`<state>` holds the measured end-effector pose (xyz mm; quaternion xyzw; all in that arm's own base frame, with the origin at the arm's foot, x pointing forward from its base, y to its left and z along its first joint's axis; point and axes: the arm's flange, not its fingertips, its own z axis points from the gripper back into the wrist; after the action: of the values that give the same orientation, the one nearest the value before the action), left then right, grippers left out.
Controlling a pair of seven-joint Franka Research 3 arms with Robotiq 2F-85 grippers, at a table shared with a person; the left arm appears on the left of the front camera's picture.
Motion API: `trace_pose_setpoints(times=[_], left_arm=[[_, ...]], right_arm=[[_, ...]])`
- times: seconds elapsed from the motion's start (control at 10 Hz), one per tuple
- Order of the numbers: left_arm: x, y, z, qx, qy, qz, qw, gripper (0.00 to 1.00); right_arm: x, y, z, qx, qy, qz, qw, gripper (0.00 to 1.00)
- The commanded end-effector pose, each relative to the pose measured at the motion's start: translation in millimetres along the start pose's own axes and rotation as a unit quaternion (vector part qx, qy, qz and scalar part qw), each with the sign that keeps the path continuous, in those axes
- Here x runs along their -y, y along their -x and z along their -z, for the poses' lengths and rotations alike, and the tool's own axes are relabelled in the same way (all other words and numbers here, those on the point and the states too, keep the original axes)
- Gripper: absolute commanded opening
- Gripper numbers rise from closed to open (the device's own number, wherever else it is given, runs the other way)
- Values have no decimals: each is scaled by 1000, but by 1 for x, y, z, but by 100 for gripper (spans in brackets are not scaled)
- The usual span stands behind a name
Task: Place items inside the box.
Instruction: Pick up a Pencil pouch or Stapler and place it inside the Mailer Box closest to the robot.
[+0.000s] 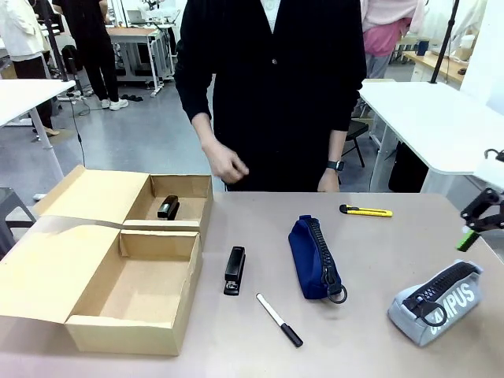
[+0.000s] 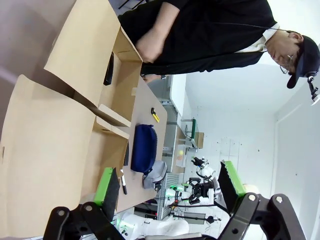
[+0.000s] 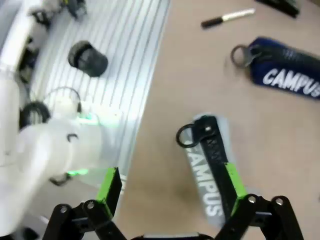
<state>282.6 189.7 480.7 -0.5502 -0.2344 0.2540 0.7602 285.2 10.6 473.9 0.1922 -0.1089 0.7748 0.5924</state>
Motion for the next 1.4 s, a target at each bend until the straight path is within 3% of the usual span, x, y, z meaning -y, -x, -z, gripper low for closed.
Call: trace_pose_setpoints(times=[0.0, 0.2, 0.4, 0.6, 0.8, 1.0, 1.3], left_arm=[[0, 0, -2, -2, 6, 10, 1000, 100], [0, 0, -2, -2, 6, 10, 1000, 100], [0, 0, -2, -2, 6, 10, 1000, 100], [0, 0, -2, -2, 6, 10, 1000, 100], [0, 0, -2, -2, 6, 10, 1000, 100], [0, 0, -2, -2, 6, 10, 1000, 100], [0, 0, -2, -2, 6, 10, 1000, 100]], right_arm=[[3, 18, -7, 32, -20, 73, 997, 100], [3, 18, -7, 32, -20, 73, 997, 100], [-10, -3, 11, -20, 7, -72, 997, 100], [-2, -2, 14, -99, 54, -65, 991, 100], [16, 4, 30, -148, 31, -51, 987, 100], [26, 3, 50, -175, -14, -74, 982, 100], [42, 15, 86, -184, -25, -69, 980, 100]])
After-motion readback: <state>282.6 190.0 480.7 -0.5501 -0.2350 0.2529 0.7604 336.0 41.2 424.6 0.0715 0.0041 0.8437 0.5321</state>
